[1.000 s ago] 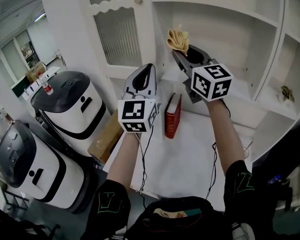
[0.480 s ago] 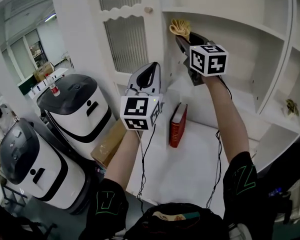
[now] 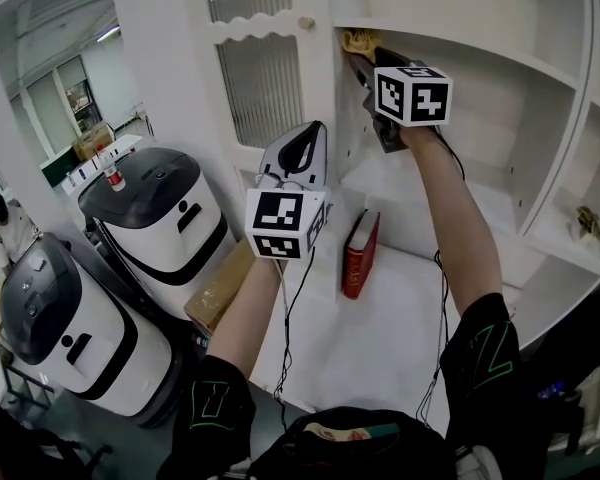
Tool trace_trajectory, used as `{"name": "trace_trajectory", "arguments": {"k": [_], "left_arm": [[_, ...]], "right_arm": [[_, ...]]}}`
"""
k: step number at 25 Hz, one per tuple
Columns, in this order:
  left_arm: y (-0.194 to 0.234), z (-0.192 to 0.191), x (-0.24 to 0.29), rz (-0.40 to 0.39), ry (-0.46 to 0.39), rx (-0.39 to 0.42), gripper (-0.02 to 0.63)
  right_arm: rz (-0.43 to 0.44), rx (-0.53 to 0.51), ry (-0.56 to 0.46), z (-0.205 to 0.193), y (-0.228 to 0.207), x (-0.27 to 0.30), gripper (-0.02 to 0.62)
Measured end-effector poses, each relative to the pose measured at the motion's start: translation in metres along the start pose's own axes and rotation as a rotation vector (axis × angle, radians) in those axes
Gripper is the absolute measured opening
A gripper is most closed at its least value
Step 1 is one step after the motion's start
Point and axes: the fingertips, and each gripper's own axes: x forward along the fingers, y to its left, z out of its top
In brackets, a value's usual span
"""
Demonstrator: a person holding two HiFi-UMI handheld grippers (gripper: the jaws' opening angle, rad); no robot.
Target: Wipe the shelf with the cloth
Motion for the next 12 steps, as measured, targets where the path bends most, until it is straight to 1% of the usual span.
{"name": "trace_trajectory", "arguments": {"k": [7,12], "left_arm": [[0.000,-0.005,-0.002,-0.002,0.013,-0.001,0.000],[-0.002,-0.007,-0.006,-0.004,0.020,-0.012,0.000]], "right_arm": [[0.048,-0.036,-0.028,0.016,0.024,-0.011,0.118],[0.063,-0.082,-0.046,0.021,0.040,-0.021,0.118]]}}
